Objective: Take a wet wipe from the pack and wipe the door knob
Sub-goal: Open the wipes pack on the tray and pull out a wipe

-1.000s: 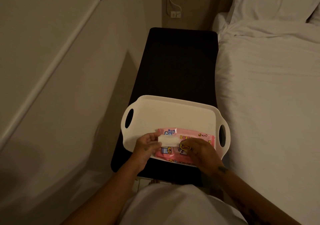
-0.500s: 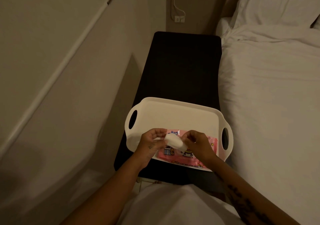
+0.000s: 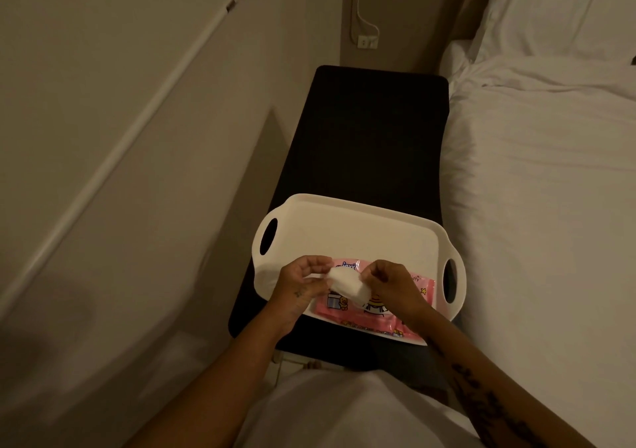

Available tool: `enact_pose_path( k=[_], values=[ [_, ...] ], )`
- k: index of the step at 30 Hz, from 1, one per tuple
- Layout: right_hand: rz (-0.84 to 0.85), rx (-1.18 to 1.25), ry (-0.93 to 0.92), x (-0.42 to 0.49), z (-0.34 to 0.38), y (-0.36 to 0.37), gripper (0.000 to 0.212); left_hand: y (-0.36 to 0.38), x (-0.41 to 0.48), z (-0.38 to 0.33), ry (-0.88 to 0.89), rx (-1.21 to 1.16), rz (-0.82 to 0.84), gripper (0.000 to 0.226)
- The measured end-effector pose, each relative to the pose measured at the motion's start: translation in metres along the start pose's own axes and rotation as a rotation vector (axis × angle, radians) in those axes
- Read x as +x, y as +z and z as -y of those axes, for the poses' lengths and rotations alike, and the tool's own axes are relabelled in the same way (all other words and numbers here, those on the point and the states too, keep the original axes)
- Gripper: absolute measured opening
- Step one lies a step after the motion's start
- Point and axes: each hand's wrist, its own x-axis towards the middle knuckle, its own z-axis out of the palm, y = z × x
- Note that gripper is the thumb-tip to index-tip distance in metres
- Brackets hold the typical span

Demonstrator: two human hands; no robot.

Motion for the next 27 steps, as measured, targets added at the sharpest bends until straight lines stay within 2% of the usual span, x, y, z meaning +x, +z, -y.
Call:
enact_pose_path(
  k=[4,9,15,18,21,23,27],
  values=[
    [-0.076,-0.008,-0.033,0.0,0.003,0.0,0.024,0.0,-0.002,0.0,-0.008,0.026,-0.034,0.031],
    [-0.039,0.084,-0.071,-0.003,0.008,0.001,0.022,-0.001,-0.005,0.003,-0.015,0.135,-0.085,0.03],
    [-0.05,0.134,-0.115,-0.003,0.027,0.006,0.023,0.008,-0.015,0.005,0.176,0.378,-0.176,0.037],
    [-0.019,0.175,-0.137,-0.004,0.042,0.009,0.022,0.014,-0.023,0.003,0.176,0.402,-0.202,0.043],
    [0.018,0.179,-0.147,-0.004,0.055,0.015,0.02,0.02,-0.031,0.005,0.183,0.427,-0.302,0.049],
    [0.067,0.186,-0.154,-0.003,0.063,0.021,0.018,0.02,-0.036,0.005,0.2,0.407,-0.423,0.042],
    [0.158,0.222,-0.156,-0.004,0.075,0.034,0.015,0.013,-0.05,0.008,0.306,0.372,-0.666,0.008]
  ],
)
